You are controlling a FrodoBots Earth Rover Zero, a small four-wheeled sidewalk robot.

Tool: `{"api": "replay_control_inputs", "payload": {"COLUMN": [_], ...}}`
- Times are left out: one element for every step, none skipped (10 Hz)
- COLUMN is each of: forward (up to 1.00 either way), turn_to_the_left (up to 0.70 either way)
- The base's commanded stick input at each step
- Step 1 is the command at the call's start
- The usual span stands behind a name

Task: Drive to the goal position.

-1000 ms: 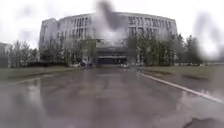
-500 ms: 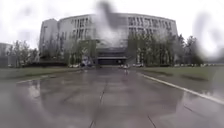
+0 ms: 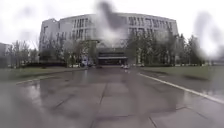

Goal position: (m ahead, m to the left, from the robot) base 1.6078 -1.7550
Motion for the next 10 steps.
{"api": "replay_control_inputs", "payload": {"forward": [0.7, 0.7, 0.7, 0.7, 0.7, 0.7, 0.7, 0.7, 0.7, 0.7], "turn_to_the_left": [0.0, 0.0, 0.0, 0.0, 0.0, 0.0, 0.0, 0.0, 0.0, 0.0]}}
